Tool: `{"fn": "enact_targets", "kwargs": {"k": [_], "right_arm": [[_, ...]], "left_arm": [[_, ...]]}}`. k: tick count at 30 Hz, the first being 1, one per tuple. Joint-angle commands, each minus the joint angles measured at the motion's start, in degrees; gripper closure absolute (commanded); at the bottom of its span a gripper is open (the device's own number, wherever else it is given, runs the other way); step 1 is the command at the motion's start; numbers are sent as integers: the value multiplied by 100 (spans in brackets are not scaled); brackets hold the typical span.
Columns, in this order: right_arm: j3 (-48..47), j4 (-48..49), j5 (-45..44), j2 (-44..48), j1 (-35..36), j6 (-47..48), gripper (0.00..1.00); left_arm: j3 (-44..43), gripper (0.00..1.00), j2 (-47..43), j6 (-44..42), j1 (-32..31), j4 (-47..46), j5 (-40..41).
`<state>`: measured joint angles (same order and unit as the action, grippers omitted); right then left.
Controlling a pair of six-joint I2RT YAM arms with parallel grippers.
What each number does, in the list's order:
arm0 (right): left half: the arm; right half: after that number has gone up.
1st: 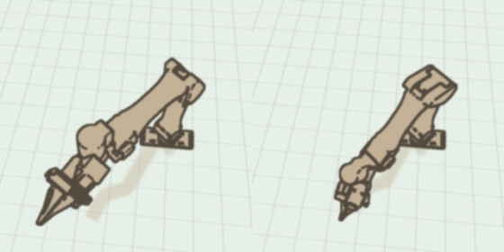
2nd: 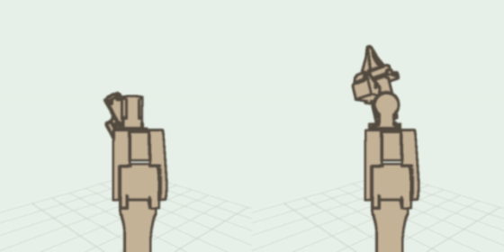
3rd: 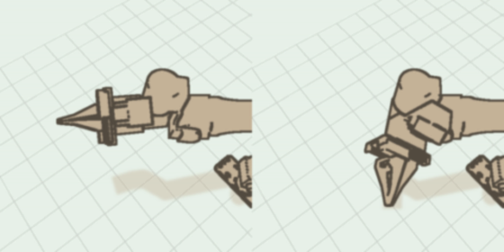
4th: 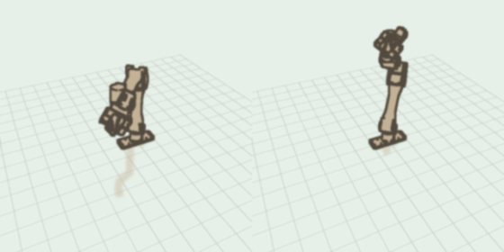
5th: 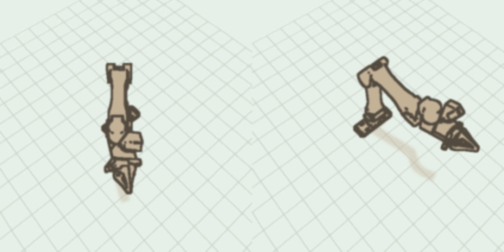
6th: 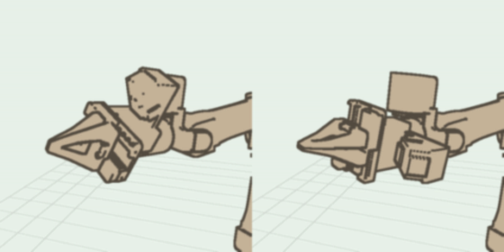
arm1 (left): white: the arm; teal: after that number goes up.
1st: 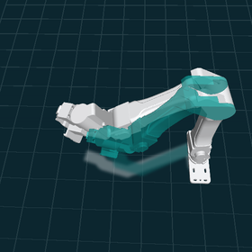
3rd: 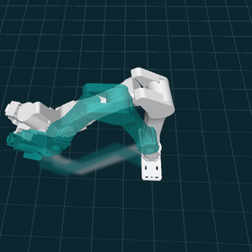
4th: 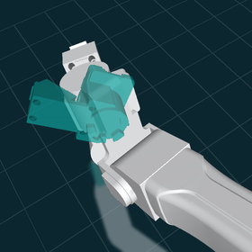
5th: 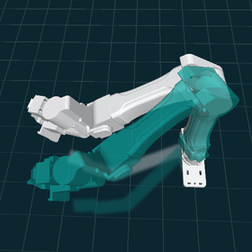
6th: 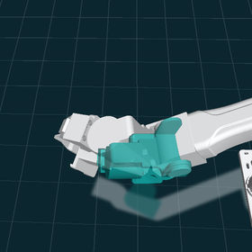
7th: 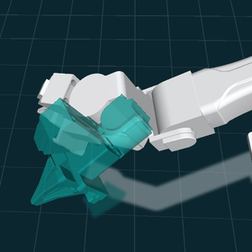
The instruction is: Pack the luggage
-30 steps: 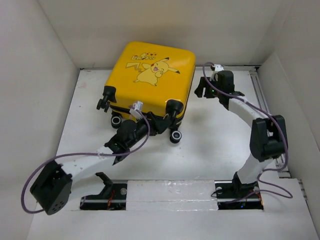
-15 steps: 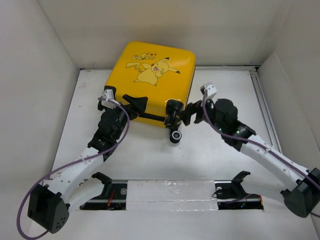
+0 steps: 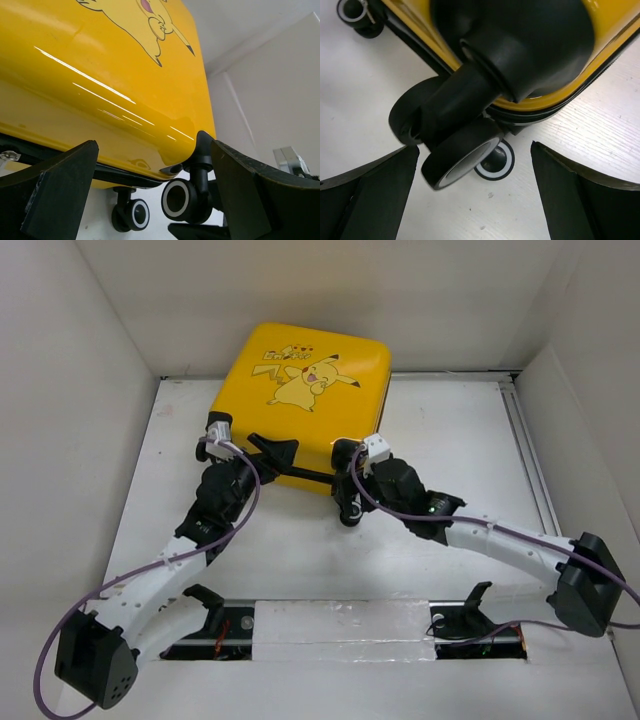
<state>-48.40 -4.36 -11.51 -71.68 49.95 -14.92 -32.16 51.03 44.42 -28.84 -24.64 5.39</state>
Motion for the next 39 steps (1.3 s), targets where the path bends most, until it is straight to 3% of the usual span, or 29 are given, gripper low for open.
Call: {"fn": "enact_targets", "kwargs": {"k": [1, 10, 12, 13, 15, 18, 20, 28, 36, 39], "right_arm": [[-310, 347, -607, -143, -20, -125, 0], [-468, 1349, 35, -592, -21, -187, 1], [-468, 1481, -36, -593, -21, -187, 12], [-468, 1560, -114, -593, -90, -187, 23], [-267, 1614, -115, -462, -169, -187, 55], [67, 1614, -176, -33, -354, -187, 75], [295, 1614, -176, 241, -573, -187, 82], [972, 982, 52, 1577, -1742, -64, 88], [772, 691, 517, 2070, -3087, 217, 91], [543, 577, 579, 2193, -3562, 270, 80]], "left_arm": [[87, 10, -128, 31, 1, -409, -257], [87, 11, 92, 31, 1, -550, -460], [87, 11, 92, 31, 1, -550, -460], [87, 11, 92, 31, 1, -550, -460], [87, 12, 92, 31, 1, -550, -460], [87, 12, 92, 31, 1, -550, -460], [35, 12, 92, 31, 1, -550, -460], [-97, 15, 137, -91, -60, -550, -469], [-466, 15, -470, -285, -271, 442, 137], [-466, 15, -716, -338, -271, 819, 523]]}}
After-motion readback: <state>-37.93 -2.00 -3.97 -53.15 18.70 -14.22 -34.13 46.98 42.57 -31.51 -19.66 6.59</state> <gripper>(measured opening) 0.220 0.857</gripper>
